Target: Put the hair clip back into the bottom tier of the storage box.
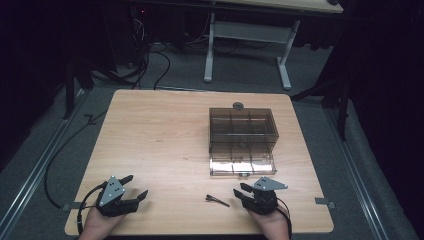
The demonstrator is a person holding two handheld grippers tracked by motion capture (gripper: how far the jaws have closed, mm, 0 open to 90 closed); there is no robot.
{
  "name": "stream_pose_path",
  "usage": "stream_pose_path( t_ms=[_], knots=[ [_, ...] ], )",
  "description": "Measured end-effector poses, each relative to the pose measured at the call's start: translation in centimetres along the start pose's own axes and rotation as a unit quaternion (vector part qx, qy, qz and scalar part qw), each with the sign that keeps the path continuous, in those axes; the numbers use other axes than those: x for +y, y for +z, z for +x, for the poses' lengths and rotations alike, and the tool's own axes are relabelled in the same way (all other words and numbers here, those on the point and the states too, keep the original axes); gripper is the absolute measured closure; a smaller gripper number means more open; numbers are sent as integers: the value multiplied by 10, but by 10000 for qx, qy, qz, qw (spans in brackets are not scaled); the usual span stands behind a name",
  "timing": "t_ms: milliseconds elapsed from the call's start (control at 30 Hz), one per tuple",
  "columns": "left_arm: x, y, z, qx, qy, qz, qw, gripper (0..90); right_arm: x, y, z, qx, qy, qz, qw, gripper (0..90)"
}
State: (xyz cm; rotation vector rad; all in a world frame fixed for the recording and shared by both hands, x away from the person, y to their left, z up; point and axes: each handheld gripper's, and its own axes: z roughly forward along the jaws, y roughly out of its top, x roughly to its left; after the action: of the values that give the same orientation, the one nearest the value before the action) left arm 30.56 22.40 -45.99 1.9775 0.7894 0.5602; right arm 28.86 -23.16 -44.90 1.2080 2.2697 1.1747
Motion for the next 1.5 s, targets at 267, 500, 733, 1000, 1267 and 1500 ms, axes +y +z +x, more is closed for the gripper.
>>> stream_pose_path(
  t_ms=[267, 500, 733, 1000, 1267, 1500],
  knots=[
    [0, 0, 0, -20, 31, -6, 10000, 256, 5, 12, 15, 262, -154, 111, 9995, 578],
    [0, 0, 0, -18, 37, 20, 10000, 256, 7, 18, 29, 499, -384, 170, 9979, 573],
    [0, 0, 0, -26, 24, 25, 10000, 256, 7, 23, 38, 636, -547, 320, 9960, 596],
    [0, 0, 0, -25, 33, 28, 10000, 256, 7, 29, 41, 671, -681, 474, 9943, 669],
    [0, 0, 0, -29, 18, 25, 10000, 256, 6, 28, 43, 714, -895, 508, 9921, 864],
    [0, 0, 0, -33, 22, 26, 10000, 256, 8, 20, 40, 578, -816, 267, 9946, 872]
  ],
)
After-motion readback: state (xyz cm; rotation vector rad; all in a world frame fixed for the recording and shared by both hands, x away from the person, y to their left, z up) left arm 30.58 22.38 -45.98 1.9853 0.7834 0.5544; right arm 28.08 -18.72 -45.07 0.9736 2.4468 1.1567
